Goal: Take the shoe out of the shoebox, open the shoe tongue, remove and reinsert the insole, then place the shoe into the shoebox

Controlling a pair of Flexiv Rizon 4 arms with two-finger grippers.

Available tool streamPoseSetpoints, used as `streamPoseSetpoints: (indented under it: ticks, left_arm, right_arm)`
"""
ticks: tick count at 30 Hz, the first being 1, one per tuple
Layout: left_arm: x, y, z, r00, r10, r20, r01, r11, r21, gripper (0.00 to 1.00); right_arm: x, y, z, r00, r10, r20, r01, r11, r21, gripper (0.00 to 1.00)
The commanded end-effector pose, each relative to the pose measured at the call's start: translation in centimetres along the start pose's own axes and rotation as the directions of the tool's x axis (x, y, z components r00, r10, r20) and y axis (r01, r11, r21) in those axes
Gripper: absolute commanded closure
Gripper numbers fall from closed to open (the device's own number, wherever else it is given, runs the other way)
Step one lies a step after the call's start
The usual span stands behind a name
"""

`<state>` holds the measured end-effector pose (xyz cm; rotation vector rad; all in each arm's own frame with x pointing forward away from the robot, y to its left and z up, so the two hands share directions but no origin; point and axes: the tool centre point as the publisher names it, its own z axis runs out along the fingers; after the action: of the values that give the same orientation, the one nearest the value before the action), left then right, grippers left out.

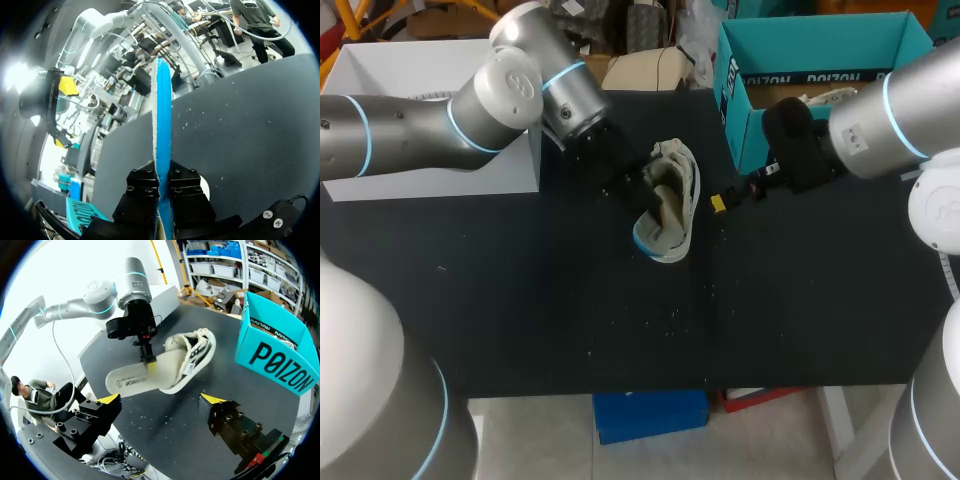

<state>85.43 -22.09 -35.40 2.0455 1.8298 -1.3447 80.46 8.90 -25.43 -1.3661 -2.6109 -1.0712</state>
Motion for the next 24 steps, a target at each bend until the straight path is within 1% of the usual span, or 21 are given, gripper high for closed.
streamPoseSetpoints:
  ticks: [1,5,8,10,11,12,13,14,15,16,17,19,20,22,24]
  left_arm:
    - [0.0,1.4,0.3,1.000,-0.003,-0.005,0.003,1.000,0.002,1.00]
    - [0.0,2.0,0.0,1.000,-0.010,-0.003,0.009,1.000,-0.029,1.00]
    - [0.2,2.7,-0.3,1.000,-0.022,-0.013,0.021,0.997,-0.072,1.00]
    - [0.2,3.2,-0.5,1.000,-0.022,0.004,0.023,0.995,-0.100,1.00]
    - [0.2,3.6,-0.7,1.000,-0.025,0.020,0.027,0.992,-0.127,1.00]
    - [0.2,3.8,-0.7,1.000,-0.024,0.013,0.025,0.990,-0.136,1.00]
    - [0.1,4.1,-0.7,0.999,-0.015,0.029,0.019,0.989,-0.147,1.00]
    - [0.1,4.2,-0.8,0.999,-0.019,0.046,0.026,0.987,-0.157,0.91]
    - [0.0,4.3,-0.8,0.999,-0.021,0.044,0.028,0.986,-0.167,0.67]
    - [0.1,4.4,-0.8,0.999,-0.021,0.044,0.028,0.985,-0.168,0.58]
    - [0.0,4.3,-0.9,0.998,-0.018,0.056,0.027,0.985,-0.171,0.41]
    - [-0.1,3.9,-0.9,0.998,-0.016,0.056,0.025,0.985,-0.173,0.18]
    - [-0.2,3.5,-1.0,0.998,-0.008,0.058,0.018,0.986,-0.169,0.01]
    - [-0.2,2.8,-1.0,0.998,-0.003,0.059,0.013,0.986,-0.165,0.02]
    - [-0.3,1.8,-1.3,0.999,0.005,0.051,0.004,0.986,-0.166,0.09]
  right_arm:
    - [0.1,0.1,0.0,1.000,0.001,0.003,-0.001,1.000,0.002,0.00]
    - [0.1,0.1,0.0,1.000,0.001,0.003,-0.001,1.000,0.002,0.00]
    - [0.1,0.1,0.0,1.000,0.001,0.003,-0.001,1.000,0.002,0.00]
    - [0.1,0.1,0.0,1.000,0.001,0.003,-0.001,1.000,0.002,0.00]
    - [0.1,0.1,0.0,1.000,0.001,0.003,-0.001,1.000,0.002,0.00]
    - [0.1,0.1,0.0,1.000,0.001,0.003,-0.001,1.000,0.002,0.00]
    - [0.1,0.1,0.0,1.000,0.001,0.003,-0.001,1.000,0.002,0.00]
    - [0.1,0.1,0.0,1.000,0.001,0.003,-0.001,1.000,0.002,0.00]
    - [0.1,0.1,0.0,1.000,0.001,0.003,-0.001,1.000,0.002,0.00]
    - [0.1,0.1,0.0,1.000,0.001,0.003,-0.001,1.000,0.002,0.00]
    - [0.1,0.1,0.0,1.000,0.001,0.003,-0.001,1.000,0.002,0.00]
    - [0.1,0.1,0.0,1.000,0.001,0.003,-0.001,1.000,0.002,0.00]
    - [0.1,0.1,0.0,1.000,0.001,0.003,-0.001,1.000,0.002,0.00]
    - [0.1,0.1,0.0,1.000,0.001,0.003,-0.001,1.000,0.002,0.00]
    - [0.1,0.1,0.0,1.000,0.001,0.003,-0.001,1.000,0.002,0.00]
